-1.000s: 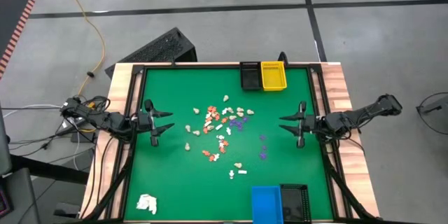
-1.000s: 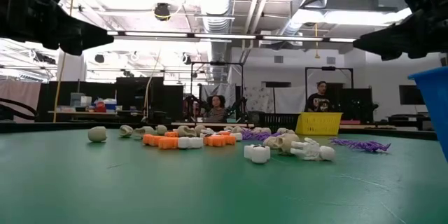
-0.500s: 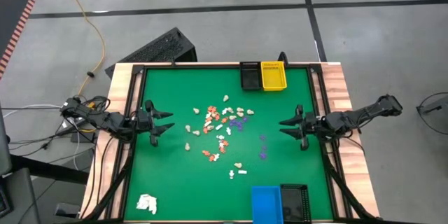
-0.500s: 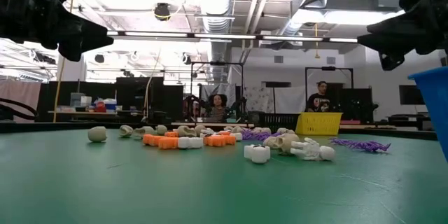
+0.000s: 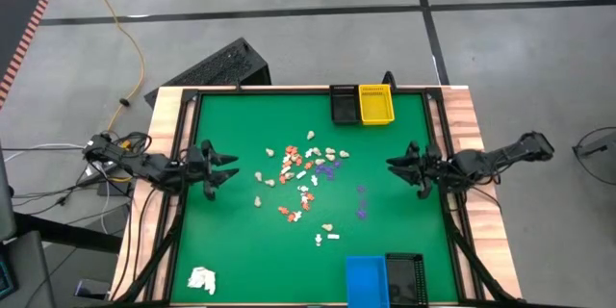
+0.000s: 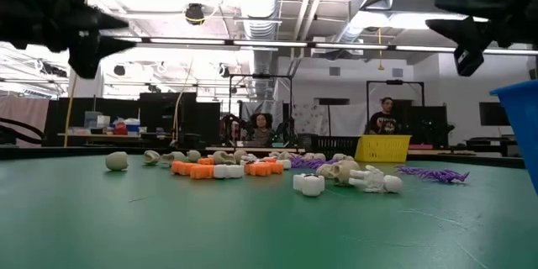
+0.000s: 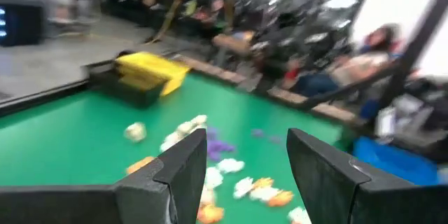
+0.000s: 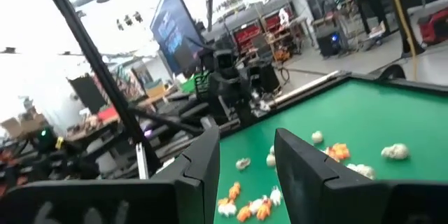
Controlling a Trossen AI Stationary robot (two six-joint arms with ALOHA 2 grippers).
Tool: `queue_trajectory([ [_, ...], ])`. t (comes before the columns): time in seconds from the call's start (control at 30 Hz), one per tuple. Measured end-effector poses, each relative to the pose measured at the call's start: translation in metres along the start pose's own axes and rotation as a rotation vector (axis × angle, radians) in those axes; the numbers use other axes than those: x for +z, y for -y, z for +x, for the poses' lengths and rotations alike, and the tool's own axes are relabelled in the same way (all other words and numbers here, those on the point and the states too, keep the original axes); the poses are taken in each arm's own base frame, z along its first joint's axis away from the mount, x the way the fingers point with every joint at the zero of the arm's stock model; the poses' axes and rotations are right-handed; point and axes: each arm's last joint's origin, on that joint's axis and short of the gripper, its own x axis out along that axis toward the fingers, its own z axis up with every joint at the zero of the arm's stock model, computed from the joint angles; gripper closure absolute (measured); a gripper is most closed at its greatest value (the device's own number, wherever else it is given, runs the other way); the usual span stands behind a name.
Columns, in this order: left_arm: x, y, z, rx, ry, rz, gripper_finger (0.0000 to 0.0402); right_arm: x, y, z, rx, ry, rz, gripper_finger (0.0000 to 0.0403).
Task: Sort Halloween decoration
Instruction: Put the white skull toy into the bottom black basket
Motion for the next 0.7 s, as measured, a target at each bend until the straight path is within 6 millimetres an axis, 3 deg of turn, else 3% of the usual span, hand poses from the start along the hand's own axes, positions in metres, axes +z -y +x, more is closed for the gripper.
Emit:
queue_trajectory([
  [0.13, 0.019, 0.005, -0.002, -0.084, 0.057, -0.047, 0.0213, 0.009, -0.002, 0.0, 0.016, 0.088, 0.032, 0.0266],
  [0.37, 0.071, 0.018, -0.003, -0.132, 0.124, -0.083, 0.0213, 0.012, 0.0, 0.001, -0.002, 0.116, 0.032, 0.0266],
  [0.57, 0.111, 0.041, 0.018, -0.082, -0.112, 0.06, 0.0213, 0.017, 0.002, 0.001, -0.056, 0.162, 0.026, 0.0266],
  [0.7, 0.135, 0.057, 0.034, -0.028, -0.3, 0.174, 0.0213, 0.037, -0.007, 0.006, -0.048, 0.178, -0.109, 0.0266],
])
